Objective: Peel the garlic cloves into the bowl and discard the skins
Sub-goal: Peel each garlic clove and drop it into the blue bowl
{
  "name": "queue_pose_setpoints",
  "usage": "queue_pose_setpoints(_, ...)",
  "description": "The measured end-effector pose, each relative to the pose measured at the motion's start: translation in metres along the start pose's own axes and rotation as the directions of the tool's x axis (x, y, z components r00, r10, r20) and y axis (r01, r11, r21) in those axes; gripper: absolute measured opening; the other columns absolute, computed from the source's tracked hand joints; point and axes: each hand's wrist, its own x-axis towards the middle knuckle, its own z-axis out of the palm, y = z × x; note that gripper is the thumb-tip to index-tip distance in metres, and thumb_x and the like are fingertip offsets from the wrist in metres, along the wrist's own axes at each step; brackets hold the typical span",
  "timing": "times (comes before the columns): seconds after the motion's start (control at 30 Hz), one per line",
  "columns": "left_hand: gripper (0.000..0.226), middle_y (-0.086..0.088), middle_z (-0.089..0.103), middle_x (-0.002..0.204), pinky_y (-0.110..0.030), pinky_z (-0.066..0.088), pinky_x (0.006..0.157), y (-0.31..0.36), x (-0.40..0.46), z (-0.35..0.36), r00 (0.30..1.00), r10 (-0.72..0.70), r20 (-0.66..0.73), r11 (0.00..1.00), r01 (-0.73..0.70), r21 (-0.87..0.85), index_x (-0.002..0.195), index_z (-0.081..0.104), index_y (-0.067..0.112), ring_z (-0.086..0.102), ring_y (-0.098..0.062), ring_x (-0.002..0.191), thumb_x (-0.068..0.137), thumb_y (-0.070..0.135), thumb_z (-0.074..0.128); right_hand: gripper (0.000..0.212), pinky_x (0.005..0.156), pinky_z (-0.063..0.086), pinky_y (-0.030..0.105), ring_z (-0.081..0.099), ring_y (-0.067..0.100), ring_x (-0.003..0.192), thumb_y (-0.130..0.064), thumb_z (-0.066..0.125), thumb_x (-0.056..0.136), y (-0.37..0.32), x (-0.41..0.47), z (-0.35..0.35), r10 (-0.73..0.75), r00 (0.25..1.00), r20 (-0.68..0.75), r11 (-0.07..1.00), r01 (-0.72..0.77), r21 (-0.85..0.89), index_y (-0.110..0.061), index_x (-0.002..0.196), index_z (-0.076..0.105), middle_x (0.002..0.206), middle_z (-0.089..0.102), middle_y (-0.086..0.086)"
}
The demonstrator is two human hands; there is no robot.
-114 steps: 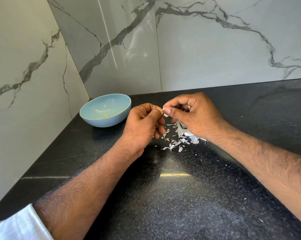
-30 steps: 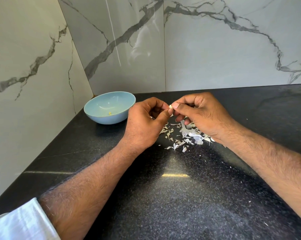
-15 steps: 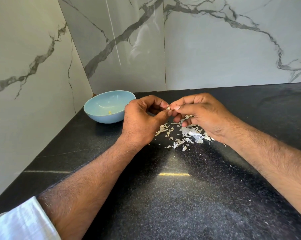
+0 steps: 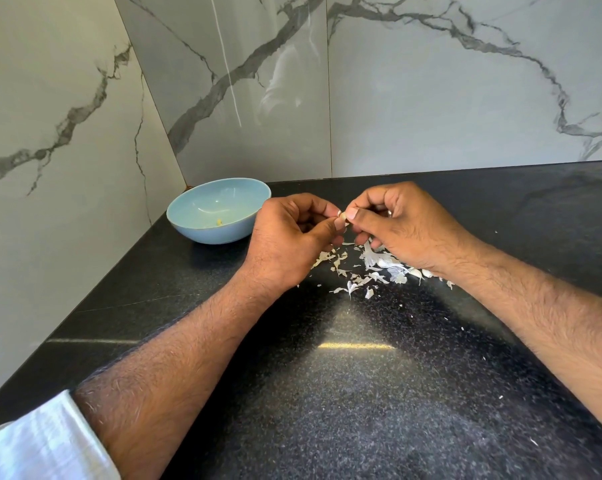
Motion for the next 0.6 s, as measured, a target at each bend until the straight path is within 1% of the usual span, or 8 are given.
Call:
queue_pose_setpoints(0.1,0.009,-0.012,0.08,0.082,-0.032,0.063,0.068,0.0011,-0.0002,0.0015,0.999,-0.033,-0.011,0.997,0.033,-0.069,0.1,0.076,0.004,0.08,-0.027,0.077,0.093,0.008,0.081,0.013,0.07,0.063,0.059,0.076,0.01,0.073,-0.025,0.064,0.104,-0.0018,-0.0019,0.0018,-0.023,1.0,0.009,0.998,0.024,-0.057,-0.02,0.098,0.075,0.08,0.076,0.0)
queue_pose_setpoints(0.17,0.011,-0.014,0.079,0.082,-0.033,0.065,0.068,0.0025,-0.0005,0.0024,0.998,-0.064,-0.02,0.994,0.062,-0.094,0.1,0.076,0.003,0.08,-0.028,0.077,0.093,0.008,0.082,0.013,0.067,0.062,0.058,0.076,0.011,0.07,-0.025,0.063,0.105,-0.0023,-0.0027,0.0024,-0.054,0.999,0.006,0.994,0.054,-0.091,-0.021,0.1,0.074,0.079,0.076,0.0)
queue_pose_setpoints(0.27,0.013,-0.015,0.08,0.082,-0.035,0.066,0.07,0.0043,-0.0011,0.0028,0.995,-0.093,-0.027,0.989,0.089,-0.116,0.1,0.076,0.002,0.081,-0.028,0.078,0.092,0.008,0.083,0.012,0.068,0.065,0.049,0.076,0.006,0.073,-0.023,0.062,0.105,-0.0015,-0.0022,0.0034,-0.089,0.996,-0.006,0.991,0.087,-0.104,-0.02,0.101,0.072,0.083,0.077,0.0)
queue_pose_setpoints(0.33,0.013,-0.015,0.08,0.082,-0.039,0.067,0.072,0.0051,-0.0015,0.0029,0.994,-0.103,-0.03,0.986,0.098,-0.132,0.1,0.076,0.002,0.081,-0.029,0.078,0.091,0.008,0.083,0.011,0.066,0.064,0.038,0.076,0.005,0.074,-0.021,0.062,0.105,-0.0004,-0.0016,0.0046,-0.11,0.994,-0.012,0.988,0.108,-0.11,-0.019,0.101,0.072,0.083,0.076,-0.001)
queue_pose_setpoints(0.43,0.012,-0.016,0.08,0.082,-0.039,0.067,0.072,0.0055,-0.0023,0.0037,0.994,-0.106,-0.024,0.982,0.101,-0.16,0.1,0.076,0.002,0.08,-0.031,0.079,0.091,0.006,0.083,0.011,0.057,0.054,0.02,0.072,0.001,0.068,-0.02,0.062,0.105,0.0002,-0.0018,0.007,-0.14,0.99,-0.018,0.979,0.136,-0.152,-0.018,0.099,0.071,0.075,0.074,-0.005)
queue_pose_setpoints(0.47,0.011,-0.017,0.08,0.084,-0.037,0.066,0.072,0.0054,-0.0026,0.004,0.994,-0.112,-0.015,0.977,0.107,-0.182,0.1,0.076,0.001,0.08,-0.032,0.08,0.092,0.006,0.082,0.011,0.056,0.053,0.018,0.071,0.001,0.066,-0.02,0.062,0.105,0.0002,-0.0022,0.0072,-0.146,0.989,-0.016,0.976,0.141,-0.164,-0.018,0.099,0.071,0.074,0.073,-0.005)
queue_pose_setpoints(0.53,0.01,-0.019,0.08,0.088,-0.033,0.065,0.072,0.0045,-0.0026,0.004,0.991,-0.131,0.015,0.961,0.131,-0.245,0.103,0.075,-0.001,0.079,-0.03,0.081,0.095,0.004,0.078,0.01,0.056,0.054,0.018,0.071,0.002,0.066,-0.02,0.062,0.105,-0.0007,-0.0028,0.0073,-0.151,0.989,-0.008,0.974,0.147,-0.171,-0.017,0.1,0.07,0.074,0.074,-0.004)
queue_pose_setpoints(0.6,0.007,-0.02,0.08,0.093,-0.033,0.065,0.075,0.0034,-0.0018,0.0035,0.986,-0.16,0.052,0.933,0.168,-0.318,0.104,0.074,-0.001,0.078,-0.026,0.08,0.098,0.003,0.074,0.009,0.054,0.054,0.02,0.072,0.003,0.066,-0.019,0.063,0.103,-0.0015,-0.0028,0.0057,-0.15,0.989,-0.012,0.975,0.146,-0.165,-0.017,0.098,0.071,0.074,0.074,-0.003)
